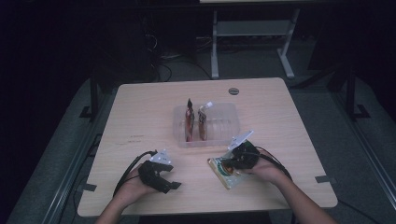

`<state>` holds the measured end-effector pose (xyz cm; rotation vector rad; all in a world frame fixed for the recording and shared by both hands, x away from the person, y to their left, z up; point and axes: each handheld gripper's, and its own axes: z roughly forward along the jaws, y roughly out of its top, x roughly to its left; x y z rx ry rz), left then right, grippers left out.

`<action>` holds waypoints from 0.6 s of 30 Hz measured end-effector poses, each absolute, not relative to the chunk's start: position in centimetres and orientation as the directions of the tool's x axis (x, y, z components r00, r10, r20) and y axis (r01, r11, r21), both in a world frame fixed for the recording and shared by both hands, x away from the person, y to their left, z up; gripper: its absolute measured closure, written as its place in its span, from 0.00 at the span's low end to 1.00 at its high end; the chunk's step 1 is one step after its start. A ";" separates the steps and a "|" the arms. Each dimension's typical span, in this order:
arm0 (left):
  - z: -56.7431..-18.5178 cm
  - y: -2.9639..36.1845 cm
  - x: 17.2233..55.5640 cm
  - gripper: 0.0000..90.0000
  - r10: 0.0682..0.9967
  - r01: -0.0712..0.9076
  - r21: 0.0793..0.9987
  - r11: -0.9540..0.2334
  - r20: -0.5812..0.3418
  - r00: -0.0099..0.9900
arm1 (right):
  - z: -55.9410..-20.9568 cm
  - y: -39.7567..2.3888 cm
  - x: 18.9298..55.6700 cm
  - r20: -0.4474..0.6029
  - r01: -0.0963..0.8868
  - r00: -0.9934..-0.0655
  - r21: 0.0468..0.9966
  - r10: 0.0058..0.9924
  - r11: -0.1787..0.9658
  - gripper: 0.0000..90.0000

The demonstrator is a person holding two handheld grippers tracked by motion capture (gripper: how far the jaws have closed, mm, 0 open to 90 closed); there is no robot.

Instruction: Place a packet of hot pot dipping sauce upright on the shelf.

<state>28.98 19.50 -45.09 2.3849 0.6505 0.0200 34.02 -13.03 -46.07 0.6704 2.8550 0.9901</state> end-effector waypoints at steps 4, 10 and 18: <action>-45.1 19.5 29.0 0.27 0.457 0.447 0.602 -0.662 -0.149 0.877 | -46.1 -11.7 33.5 0.099 0.364 -0.917 0.601 0.386 0.712 1.00; -45.1 19.5 29.0 0.27 0.457 0.446 0.602 -0.662 -0.147 0.877 | -46.1 -9.5 32.9 0.099 0.334 -0.932 0.605 0.348 0.723 1.00; -45.0 19.6 29.0 0.27 0.451 0.436 0.606 -0.665 -0.139 0.881 | -45.6 -8.2 32.5 0.082 0.307 -0.941 0.619 0.329 0.723 1.00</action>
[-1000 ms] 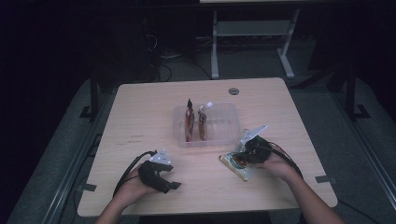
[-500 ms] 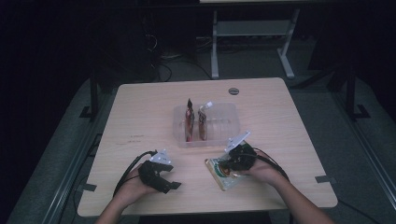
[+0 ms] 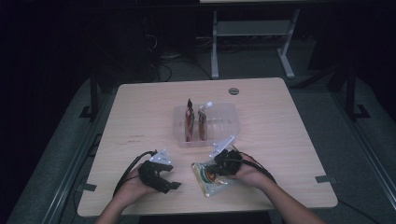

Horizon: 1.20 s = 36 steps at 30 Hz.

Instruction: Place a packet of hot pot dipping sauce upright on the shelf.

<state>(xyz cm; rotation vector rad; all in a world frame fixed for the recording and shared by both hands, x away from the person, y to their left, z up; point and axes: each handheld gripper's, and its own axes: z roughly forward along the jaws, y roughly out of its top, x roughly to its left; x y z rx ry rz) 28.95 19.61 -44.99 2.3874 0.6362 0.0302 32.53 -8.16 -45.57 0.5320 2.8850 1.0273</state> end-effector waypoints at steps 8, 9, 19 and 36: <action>-44.9 19.9 28.9 0.27 0.458 0.441 0.609 -0.659 -0.140 0.878 | -44.3 -14.3 34.9 0.092 0.453 -0.845 0.646 0.527 0.614 1.00; -44.9 19.9 28.9 0.27 0.459 0.441 0.608 -0.660 -0.139 0.878 | -44.3 -15.2 35.2 0.090 0.464 -0.835 0.647 0.543 0.606 1.00; -44.9 19.7 28.9 0.27 0.457 0.441 0.611 -0.657 -0.142 0.878 | -45.5 -17.1 36.0 0.114 0.516 -0.817 0.582 0.565 0.629 1.00; -44.7 19.9 29.0 0.27 0.462 0.437 0.617 -0.655 -0.130 0.877 | -46.0 -15.7 35.0 0.173 0.496 -0.850 0.582 0.498 0.644 1.00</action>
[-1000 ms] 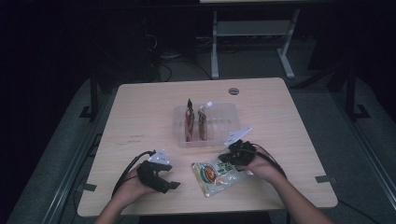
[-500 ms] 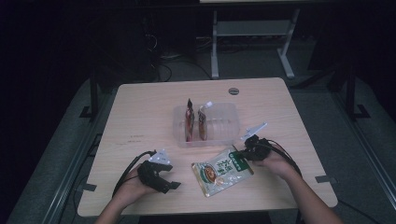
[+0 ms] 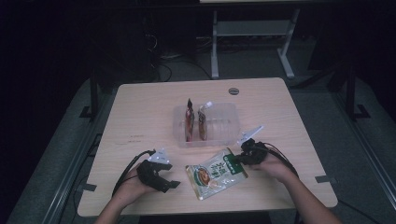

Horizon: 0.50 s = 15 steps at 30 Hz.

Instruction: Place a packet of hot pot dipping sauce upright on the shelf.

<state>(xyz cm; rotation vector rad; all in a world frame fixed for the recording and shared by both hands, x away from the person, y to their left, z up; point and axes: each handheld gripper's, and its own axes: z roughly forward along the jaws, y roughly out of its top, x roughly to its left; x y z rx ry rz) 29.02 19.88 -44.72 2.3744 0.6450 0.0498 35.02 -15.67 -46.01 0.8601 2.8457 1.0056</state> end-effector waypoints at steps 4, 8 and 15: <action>-44.6 19.8 29.0 0.27 0.465 0.439 0.624 -0.646 -0.135 0.875 | -46.1 -13.9 34.3 0.185 0.469 -0.871 0.589 0.455 0.658 1.00; -44.6 19.7 29.0 0.27 0.460 0.431 0.638 -0.638 -0.132 0.878 | -46.2 -11.9 33.6 0.168 0.410 -0.904 0.598 0.393 0.689 1.00; -44.5 18.8 28.8 0.27 0.447 0.417 0.650 -0.635 -0.132 0.885 | -46.1 -10.2 33.2 0.155 0.367 -0.924 0.611 0.349 0.701 0.97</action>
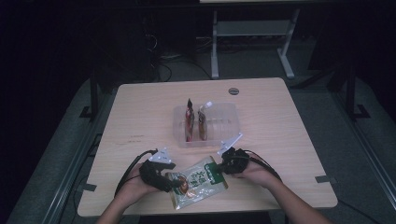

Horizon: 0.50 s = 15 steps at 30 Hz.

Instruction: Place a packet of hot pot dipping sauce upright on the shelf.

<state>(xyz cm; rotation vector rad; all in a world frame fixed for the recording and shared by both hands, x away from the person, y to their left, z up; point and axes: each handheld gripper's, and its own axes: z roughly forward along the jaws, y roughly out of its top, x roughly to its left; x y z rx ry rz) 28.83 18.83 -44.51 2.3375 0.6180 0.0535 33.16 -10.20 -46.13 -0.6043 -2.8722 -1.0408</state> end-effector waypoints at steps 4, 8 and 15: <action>-44.6 18.1 28.9 0.26 0.445 0.404 0.655 -0.638 -0.114 0.888 | -45.5 -11.0 33.1 0.196 0.416 -0.903 0.620 0.382 0.666 0.81; -44.9 17.3 29.0 0.27 0.444 0.408 0.637 -0.654 -0.112 0.889 | -45.0 -11.8 33.1 0.229 0.450 -0.886 0.635 0.404 0.628 0.63; -45.6 16.7 28.7 0.35 0.427 0.393 0.594 -0.702 -0.090 0.900 | -44.5 -13.0 32.9 0.250 0.462 -0.878 0.665 0.409 0.586 0.44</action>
